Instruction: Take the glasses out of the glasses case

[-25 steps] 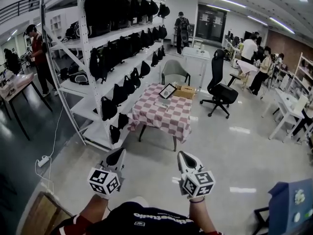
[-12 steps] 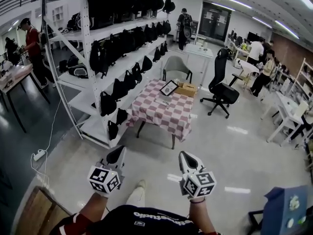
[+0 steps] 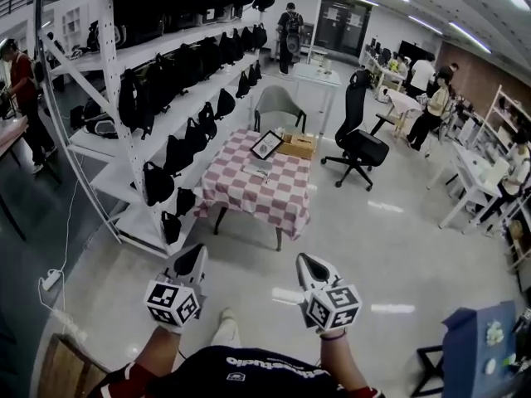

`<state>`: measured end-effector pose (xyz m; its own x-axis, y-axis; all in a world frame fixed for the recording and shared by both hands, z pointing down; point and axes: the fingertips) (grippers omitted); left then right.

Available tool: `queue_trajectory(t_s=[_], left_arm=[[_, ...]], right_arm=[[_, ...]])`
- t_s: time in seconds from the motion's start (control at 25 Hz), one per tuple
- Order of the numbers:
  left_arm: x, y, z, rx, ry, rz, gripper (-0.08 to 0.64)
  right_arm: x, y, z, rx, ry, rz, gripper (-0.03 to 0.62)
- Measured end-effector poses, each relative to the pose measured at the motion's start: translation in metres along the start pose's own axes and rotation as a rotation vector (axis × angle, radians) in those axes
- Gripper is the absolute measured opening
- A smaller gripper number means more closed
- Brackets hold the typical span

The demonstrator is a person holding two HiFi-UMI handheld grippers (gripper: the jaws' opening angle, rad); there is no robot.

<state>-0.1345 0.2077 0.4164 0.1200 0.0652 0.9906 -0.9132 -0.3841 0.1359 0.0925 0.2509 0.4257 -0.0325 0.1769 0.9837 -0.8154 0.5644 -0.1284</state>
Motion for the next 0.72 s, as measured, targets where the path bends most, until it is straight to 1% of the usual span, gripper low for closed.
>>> queue_trajectory(t_s=[0.24,0.36,0.52,0.72], left_arm=[[-0.008,0.004,0.065,0.038,-0.009,-0.008,0.006],[-0.01,0.011,0.098,0.042,-0.017,-0.008,0.006],[-0.013,0.021,0.136,0.061,-0.004,-0.007,0.006],[-0.022,0.044,0.181,0.064,0.009,0.003,0.006]], right_arm=[[-0.02,-0.044,0.027,0.041,0.015,-0.018,0.002],[-0.024,-0.065,0.045,0.057,0.029,-0.02,0.002],[-0.032,-0.089,0.078,0.062,0.037,-0.004,0.002],[-0.045,-0.11,0.124,0.053,0.037,0.001,0.002]])
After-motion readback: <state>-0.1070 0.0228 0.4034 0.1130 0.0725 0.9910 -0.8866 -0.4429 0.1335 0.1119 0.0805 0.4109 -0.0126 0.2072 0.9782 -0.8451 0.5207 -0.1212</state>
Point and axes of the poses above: the fingertips, and each gripper's own axes: z forward along the fingers, y to its left, x out of its underside, and after that the axes turned 15 degrees about -x, right-handed
